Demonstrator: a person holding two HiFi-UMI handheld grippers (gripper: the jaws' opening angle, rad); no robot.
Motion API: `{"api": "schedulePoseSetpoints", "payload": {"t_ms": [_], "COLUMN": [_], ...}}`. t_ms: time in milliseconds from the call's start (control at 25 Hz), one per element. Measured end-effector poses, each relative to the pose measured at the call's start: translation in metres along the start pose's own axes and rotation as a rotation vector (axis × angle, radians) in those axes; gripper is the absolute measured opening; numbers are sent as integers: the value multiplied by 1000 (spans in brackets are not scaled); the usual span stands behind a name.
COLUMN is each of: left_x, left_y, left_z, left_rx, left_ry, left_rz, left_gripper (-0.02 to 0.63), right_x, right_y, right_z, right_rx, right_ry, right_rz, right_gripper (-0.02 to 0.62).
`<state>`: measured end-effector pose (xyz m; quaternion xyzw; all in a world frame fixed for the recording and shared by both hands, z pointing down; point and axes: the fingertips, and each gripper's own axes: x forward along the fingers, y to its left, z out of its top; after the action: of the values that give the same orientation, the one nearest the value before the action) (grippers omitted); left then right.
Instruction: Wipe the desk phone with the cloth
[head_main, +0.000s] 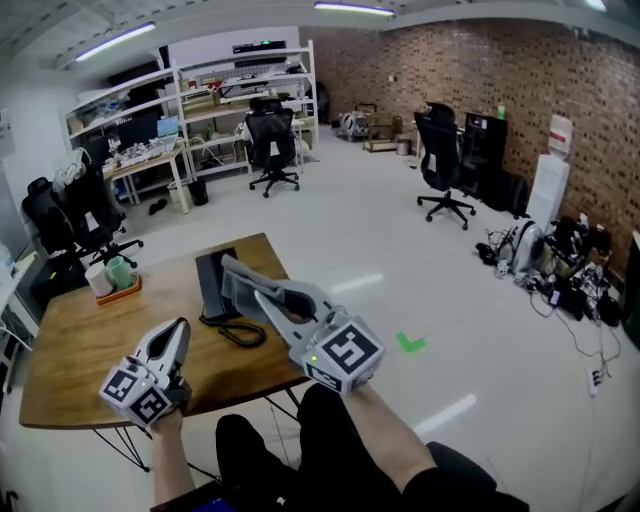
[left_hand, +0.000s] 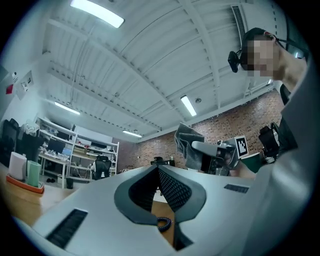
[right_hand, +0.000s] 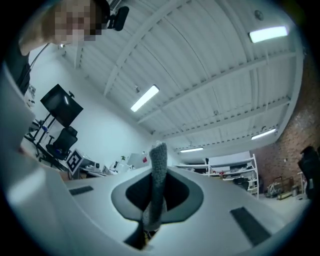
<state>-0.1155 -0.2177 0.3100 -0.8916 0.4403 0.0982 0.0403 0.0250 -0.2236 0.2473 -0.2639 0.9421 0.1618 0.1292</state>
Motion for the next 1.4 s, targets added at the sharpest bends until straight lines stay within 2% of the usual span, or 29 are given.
{"api": "schedulePoseSetpoints", "payload": {"t_ms": [160, 240, 400, 600, 920, 1240, 1400], "left_x": [32, 41, 13, -2, -43, -62, -77], "left_y": [-57, -59, -52, -76, -113, -168, -194], "left_z": [29, 39, 43, 36, 51, 75, 77], "left_rx": [83, 102, 83, 52, 41, 65, 40], "left_ry": [-28, -29, -6, 6, -34, -77, -109], "left_rz": [-53, -65, -36, -29, -44, -76, -102], "left_gripper": [-8, -8, -8, -8, -8, -8, -6], "right_x": [-39, -41, -29, -47, -68, -97, -111], "right_y": [-15, -23, 5, 26, 80, 112, 125], "right_z": [15, 23, 19, 14, 39, 76, 77], "right_rx": [15, 18, 66, 87, 79, 31, 64], "right_ry": [-51, -73, -80, -57, -74, -137, -111], "right_rz": [-12, -37, -30, -8, 21, 32, 33], "right_gripper": [25, 25, 25, 23, 23, 23, 23]}}
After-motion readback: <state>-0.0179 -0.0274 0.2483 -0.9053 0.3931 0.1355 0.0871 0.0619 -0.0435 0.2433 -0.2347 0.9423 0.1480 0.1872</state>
